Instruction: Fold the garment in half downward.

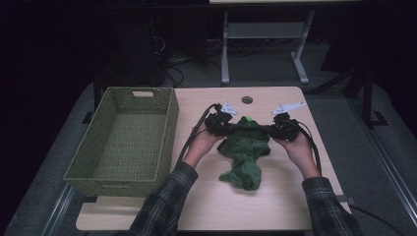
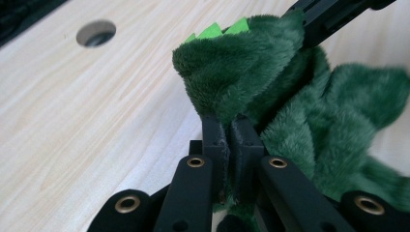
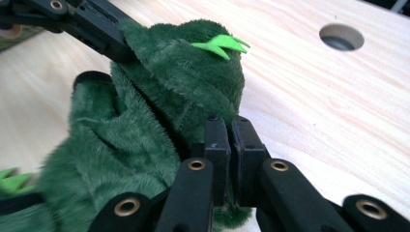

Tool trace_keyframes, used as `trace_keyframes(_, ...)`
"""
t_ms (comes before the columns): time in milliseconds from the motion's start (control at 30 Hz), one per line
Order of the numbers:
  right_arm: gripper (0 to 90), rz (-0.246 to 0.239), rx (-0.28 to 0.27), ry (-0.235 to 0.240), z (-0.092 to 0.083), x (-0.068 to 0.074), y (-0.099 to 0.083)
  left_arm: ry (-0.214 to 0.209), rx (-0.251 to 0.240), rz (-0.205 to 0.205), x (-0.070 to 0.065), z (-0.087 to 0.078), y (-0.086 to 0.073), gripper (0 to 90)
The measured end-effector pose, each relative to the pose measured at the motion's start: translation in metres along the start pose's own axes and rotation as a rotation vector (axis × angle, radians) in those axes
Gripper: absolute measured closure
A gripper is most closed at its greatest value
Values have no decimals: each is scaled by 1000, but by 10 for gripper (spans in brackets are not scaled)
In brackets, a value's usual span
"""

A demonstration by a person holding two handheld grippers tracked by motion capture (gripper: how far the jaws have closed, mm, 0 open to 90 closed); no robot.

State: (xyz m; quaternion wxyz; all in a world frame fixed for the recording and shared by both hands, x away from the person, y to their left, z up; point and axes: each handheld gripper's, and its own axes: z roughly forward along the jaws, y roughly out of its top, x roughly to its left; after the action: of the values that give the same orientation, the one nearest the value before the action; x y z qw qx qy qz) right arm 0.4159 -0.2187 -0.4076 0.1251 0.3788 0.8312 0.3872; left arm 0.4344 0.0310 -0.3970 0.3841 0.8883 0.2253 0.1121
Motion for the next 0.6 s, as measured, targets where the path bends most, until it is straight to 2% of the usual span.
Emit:
trace_keyframes(67,867,-16,-11,4,-8,5,1,-15,-17,5,-5,-9,0,863)
trace_keyframes(267,867,-66,-32,15,-26,22,3,-33,-34,15,-19,-30,0,862)
trace_keyframes(333,867,-84,-43,11,-32,28,2,-36,-34,29,-23,-35,0,862)
trace_keyframes(600,867,-77,-78,48,-47,43,-14,-92,-65,40,-41,-51,-6,861)
